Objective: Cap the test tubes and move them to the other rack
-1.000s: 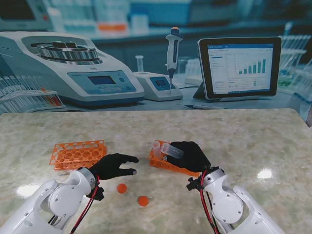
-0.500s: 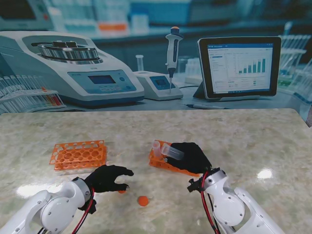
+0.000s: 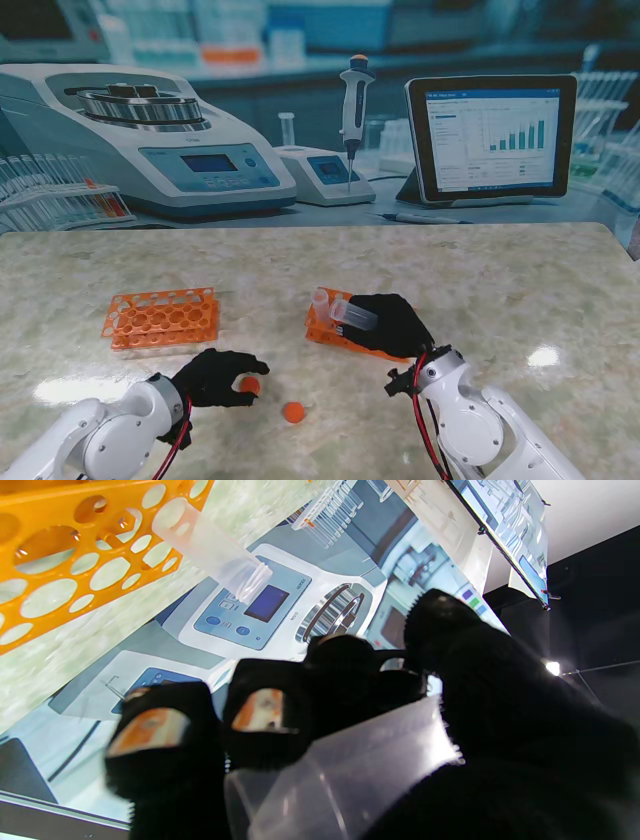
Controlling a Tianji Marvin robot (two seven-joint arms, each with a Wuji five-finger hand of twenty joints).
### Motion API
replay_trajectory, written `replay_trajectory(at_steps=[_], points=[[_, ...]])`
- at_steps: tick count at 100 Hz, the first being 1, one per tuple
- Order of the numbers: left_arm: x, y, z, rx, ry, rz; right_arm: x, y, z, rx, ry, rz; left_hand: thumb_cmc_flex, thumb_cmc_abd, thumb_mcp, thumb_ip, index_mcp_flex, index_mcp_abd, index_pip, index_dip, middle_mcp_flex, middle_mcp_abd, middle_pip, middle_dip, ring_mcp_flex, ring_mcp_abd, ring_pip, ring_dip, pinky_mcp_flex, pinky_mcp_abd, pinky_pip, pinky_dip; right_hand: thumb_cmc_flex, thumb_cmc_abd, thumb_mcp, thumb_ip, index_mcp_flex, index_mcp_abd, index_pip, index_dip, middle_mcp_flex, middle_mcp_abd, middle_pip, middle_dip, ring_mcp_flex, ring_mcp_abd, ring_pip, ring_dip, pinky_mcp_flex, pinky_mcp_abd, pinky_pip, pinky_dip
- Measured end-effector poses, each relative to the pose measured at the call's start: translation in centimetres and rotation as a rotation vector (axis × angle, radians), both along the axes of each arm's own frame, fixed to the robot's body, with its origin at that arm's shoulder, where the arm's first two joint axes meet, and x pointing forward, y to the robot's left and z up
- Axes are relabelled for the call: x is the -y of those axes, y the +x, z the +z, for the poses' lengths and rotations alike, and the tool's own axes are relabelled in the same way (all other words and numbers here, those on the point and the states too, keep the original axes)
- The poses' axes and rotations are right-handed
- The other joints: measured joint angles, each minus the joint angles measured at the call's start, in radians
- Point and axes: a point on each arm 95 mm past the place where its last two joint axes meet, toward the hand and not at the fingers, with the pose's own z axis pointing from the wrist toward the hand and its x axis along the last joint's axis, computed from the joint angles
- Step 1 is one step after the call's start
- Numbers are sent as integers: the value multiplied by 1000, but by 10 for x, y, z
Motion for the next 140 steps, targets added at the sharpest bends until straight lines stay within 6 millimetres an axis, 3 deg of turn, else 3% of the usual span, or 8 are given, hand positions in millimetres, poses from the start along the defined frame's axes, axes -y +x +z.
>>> replay_trajectory(at_steps=[46, 66, 89, 104, 140], points=[[4, 0, -11, -20, 24, -27, -1, 0, 0, -4, -3, 6, -1, -21, 19, 0, 0, -16, 0, 0, -12, 0, 0, 0, -47, -32, -5, 10, -23, 0, 0, 0, 1, 0, -10, 0, 0, 0, -2, 10, 0, 0, 0, 0, 0, 2, -4, 0, 0, 1, -1, 0], [4, 0, -12, -6, 44, -41, -1, 0, 1, -4, -5, 6, -14, -53, 64, -1, 51, 2, 21, 0, -25, 0, -8, 14, -49, -41, -5, 30, -23, -5, 0, 3, 1, 0, -11, 0, 0, 0, -4, 10, -1, 0, 0, 0, 0, 3, -7, 0, 0, 11, -2, 0], [6, -1, -12, 20, 65, -73, -1, 0, 2, -7, -7, 3, -25, -96, 133, 5, 60, 14, 87, 105, -24, -9, 30, 52, -49, -43, 38, 95, -3, -27, 58, 64, 8, 0, -14, 0, 0, 0, -11, 11, -1, 0, 0, 0, 0, 7, -7, 0, 0, 11, -4, 0], [5, -2, -14, 51, 98, -96, -2, 0, 2, -8, -7, 3, -25, -103, 144, 5, 60, -42, 137, 143, -22, -25, 56, 86, -49, -64, 45, 124, 13, -41, 98, 76, 8, 0, -15, 0, 0, 0, -11, 11, -1, 1, 0, 0, 0, 8, -8, 0, 0, 12, -7, -1], [3, -4, -18, 69, 96, -94, -1, 0, 2, -9, -6, 1, 3, -113, 148, 5, 48, -109, 216, 168, -22, -32, 80, 113, -77, -84, 73, 175, 64, -81, 145, 87, 10, 0, -22, 0, 0, 0, -12, 11, -9, 5, 0, 0, 0, 12, -8, 0, 0, 13, -12, -1]])
